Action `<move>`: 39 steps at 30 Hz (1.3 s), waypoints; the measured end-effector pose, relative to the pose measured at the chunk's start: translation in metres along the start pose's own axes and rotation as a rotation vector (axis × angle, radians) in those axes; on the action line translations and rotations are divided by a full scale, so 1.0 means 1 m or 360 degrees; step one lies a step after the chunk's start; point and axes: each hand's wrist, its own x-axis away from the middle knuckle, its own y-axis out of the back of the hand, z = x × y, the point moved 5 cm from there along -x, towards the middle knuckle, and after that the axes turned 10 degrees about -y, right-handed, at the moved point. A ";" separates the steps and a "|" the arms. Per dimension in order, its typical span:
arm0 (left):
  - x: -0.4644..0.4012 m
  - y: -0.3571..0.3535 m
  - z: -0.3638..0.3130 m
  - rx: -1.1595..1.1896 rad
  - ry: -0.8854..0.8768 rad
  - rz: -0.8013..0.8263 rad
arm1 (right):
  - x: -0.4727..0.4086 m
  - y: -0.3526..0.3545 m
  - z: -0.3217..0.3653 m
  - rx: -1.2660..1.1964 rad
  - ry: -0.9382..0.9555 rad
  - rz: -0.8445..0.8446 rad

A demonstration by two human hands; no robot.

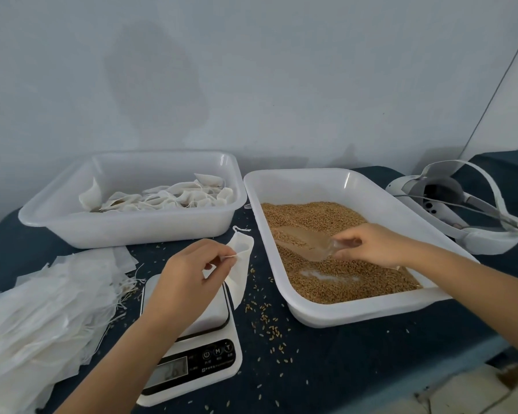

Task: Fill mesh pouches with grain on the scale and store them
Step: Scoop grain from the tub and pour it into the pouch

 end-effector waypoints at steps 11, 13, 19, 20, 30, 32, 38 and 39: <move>0.000 0.002 0.003 -0.0006 0.0024 0.0003 | -0.006 0.011 -0.010 -0.0103 -0.0124 -0.0102; 0.000 0.003 0.004 -0.0002 0.0027 -0.0015 | -0.004 0.013 -0.004 -0.0137 -0.0079 -0.0090; -0.006 0.007 0.008 -0.0049 0.0001 0.0012 | 0.004 0.040 0.020 -0.0074 0.0020 -0.0157; -0.007 0.008 0.007 -0.0073 -0.0012 0.0022 | 0.007 0.046 0.025 -0.0059 0.0037 -0.0168; -0.016 0.017 0.002 -0.0211 -0.0108 0.0044 | 0.032 0.071 0.085 -0.0010 0.0332 0.0043; -0.017 0.020 0.000 -0.0246 -0.0149 0.0049 | 0.035 0.067 0.095 0.0051 0.0399 0.0117; -0.015 0.025 -0.003 -0.0317 -0.0214 0.0121 | 0.037 0.063 0.113 0.0307 0.0390 0.0180; -0.014 0.025 -0.003 -0.0327 -0.0218 0.0141 | 0.037 0.063 0.116 0.0356 0.0382 0.0179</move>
